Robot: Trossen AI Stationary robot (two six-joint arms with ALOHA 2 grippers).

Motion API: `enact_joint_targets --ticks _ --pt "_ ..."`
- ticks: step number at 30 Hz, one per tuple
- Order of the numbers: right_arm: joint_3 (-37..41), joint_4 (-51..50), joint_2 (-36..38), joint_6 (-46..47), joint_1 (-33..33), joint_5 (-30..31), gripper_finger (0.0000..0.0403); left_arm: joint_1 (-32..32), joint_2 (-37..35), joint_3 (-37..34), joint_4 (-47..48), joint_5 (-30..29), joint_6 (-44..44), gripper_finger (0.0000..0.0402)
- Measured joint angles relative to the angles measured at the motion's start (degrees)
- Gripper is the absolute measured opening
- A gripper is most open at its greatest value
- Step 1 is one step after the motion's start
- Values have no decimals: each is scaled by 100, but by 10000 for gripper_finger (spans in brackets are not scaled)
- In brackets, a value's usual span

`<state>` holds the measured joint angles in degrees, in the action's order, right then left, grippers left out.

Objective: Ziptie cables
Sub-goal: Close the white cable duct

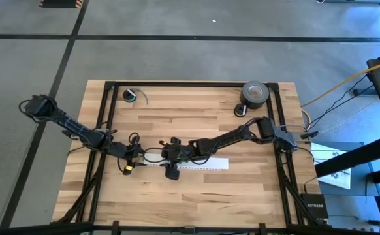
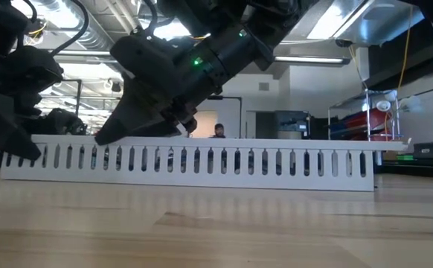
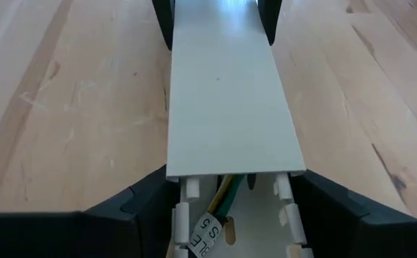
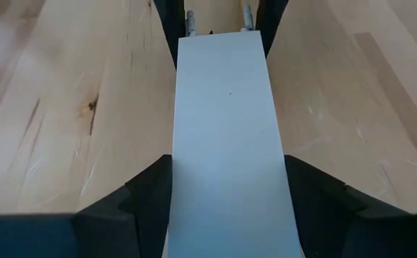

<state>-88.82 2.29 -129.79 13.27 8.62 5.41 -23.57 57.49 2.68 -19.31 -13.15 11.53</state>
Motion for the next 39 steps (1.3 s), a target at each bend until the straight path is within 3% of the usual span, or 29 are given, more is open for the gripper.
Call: enact_joint_targets --ticks 8,13,19,24,30,39 --pt "-230 792 -367 86 -42 45 208 12 11 52 -212 -129 17 284" --pt "-951 432 -740 80 -37 70 208 15 31 125 -168 -83 -2 304" --pt "-1230 -284 -765 -59 -34 14 221 -4 -6 297 92 -99 16 306" --pt "-1289 -687 -741 -153 -21 -34 234 -4 -297 1086 1818 -110 356 306" --pt "-1280 -832 -670 -311 -17 -335 233 -224 -608 2123 4746 -136 2152 306" --pt "-1163 -1249 -503 -478 -77 -406 233 -1313 -767 2007 5832 -375 3197 306"
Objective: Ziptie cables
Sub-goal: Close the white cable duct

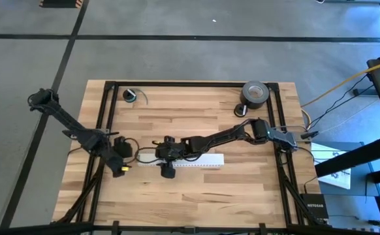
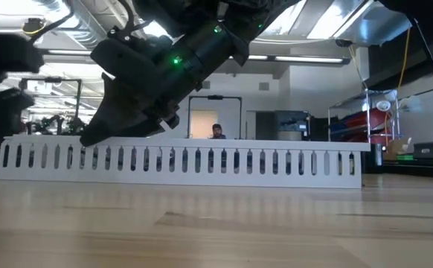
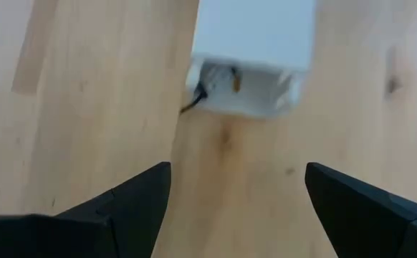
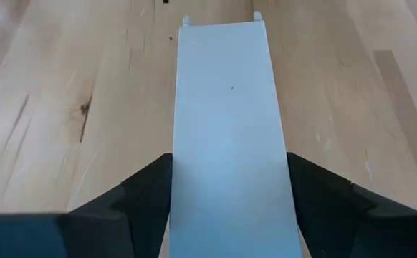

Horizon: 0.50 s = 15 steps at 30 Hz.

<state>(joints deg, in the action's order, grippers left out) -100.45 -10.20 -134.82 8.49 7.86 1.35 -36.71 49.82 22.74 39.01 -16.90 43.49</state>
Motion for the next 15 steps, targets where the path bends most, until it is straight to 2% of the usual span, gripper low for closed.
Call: enact_joint_targets --ticks 3,6,15 --pt "36 56 6 -9 -6 -51 233 -181 1 -339 -284 -452 97 306" --pt "47 115 6 -68 -13 -54 234 -129 9 -644 -1031 -721 -250 306" --pt "56 140 0 -142 -10 -99 234 372 107 -1005 -2428 -423 -1281 306"
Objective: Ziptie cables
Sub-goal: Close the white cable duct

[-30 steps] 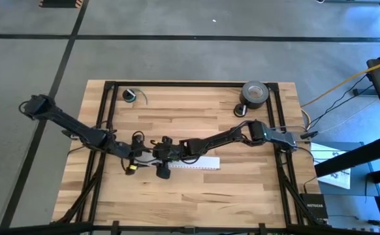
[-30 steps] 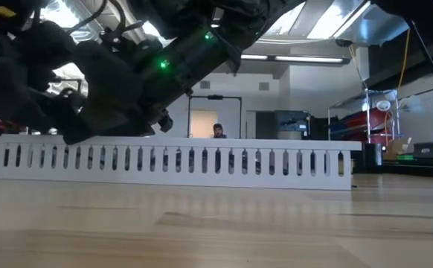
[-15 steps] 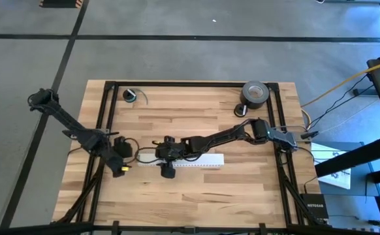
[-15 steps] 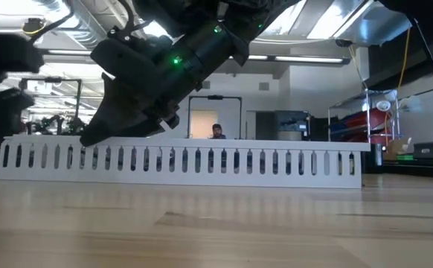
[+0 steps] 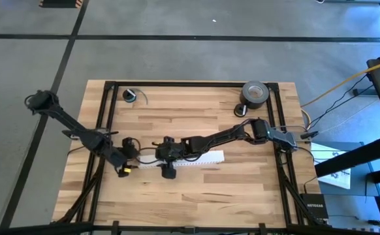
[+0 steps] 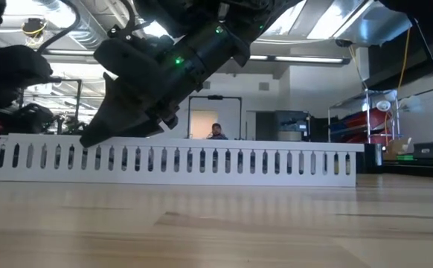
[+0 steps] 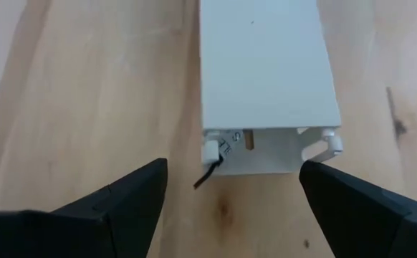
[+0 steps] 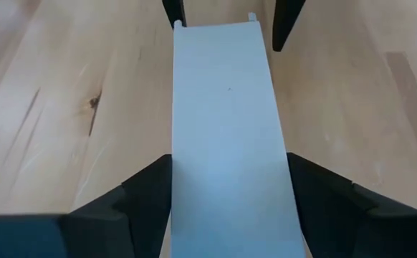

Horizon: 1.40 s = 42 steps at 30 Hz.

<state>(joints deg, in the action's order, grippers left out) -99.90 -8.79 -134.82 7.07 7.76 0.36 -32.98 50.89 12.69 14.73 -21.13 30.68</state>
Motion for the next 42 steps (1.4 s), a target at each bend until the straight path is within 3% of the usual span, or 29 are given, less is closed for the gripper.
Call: enact_joint_targets --ticks 8,15,20,26,42 --pt "11 -582 242 -93 -63 110 234 542 265 9 -610 43 -244 306" --pt "17 -1771 598 -432 -195 266 234 573 156 594 145 560 -46 306" --pt "17 -1711 612 -450 -281 262 234 331 96 545 142 490 84 306" --pt "57 -1302 610 -468 -330 239 234 385 217 195 -214 -504 -386 306" --pt "59 -1194 599 -580 -339 209 234 1226 219 -448 -1596 -55 -1355 299"
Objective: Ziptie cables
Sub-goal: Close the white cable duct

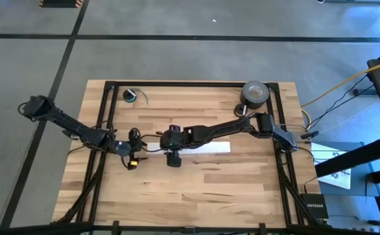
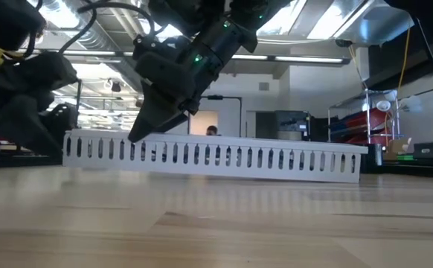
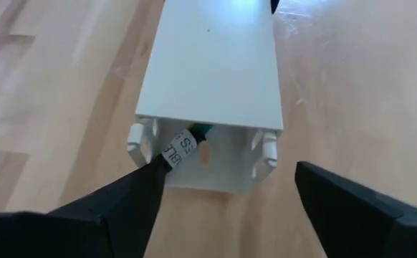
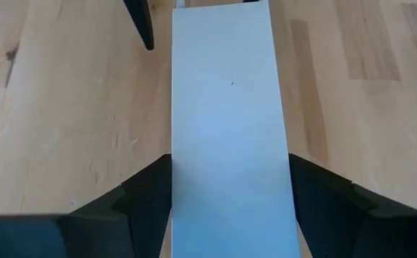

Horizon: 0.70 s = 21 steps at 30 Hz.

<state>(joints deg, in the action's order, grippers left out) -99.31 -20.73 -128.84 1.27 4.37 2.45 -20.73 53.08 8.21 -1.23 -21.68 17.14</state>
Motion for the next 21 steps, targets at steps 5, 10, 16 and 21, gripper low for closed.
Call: enact_joint_targets --ticks 5,10,16,21 --pt "-1 -94 -4 -17 -1 -67 234 111 -9 83 345 383 330 297" --pt "17 -71 -4 16 23 -108 234 98 -15 408 1265 393 576 296" --pt "20 8 -4 10 10 -110 234 100 -4 409 915 239 125 296" --pt "22 -6 -4 15 12 -94 234 174 -4 409 808 363 -73 296"
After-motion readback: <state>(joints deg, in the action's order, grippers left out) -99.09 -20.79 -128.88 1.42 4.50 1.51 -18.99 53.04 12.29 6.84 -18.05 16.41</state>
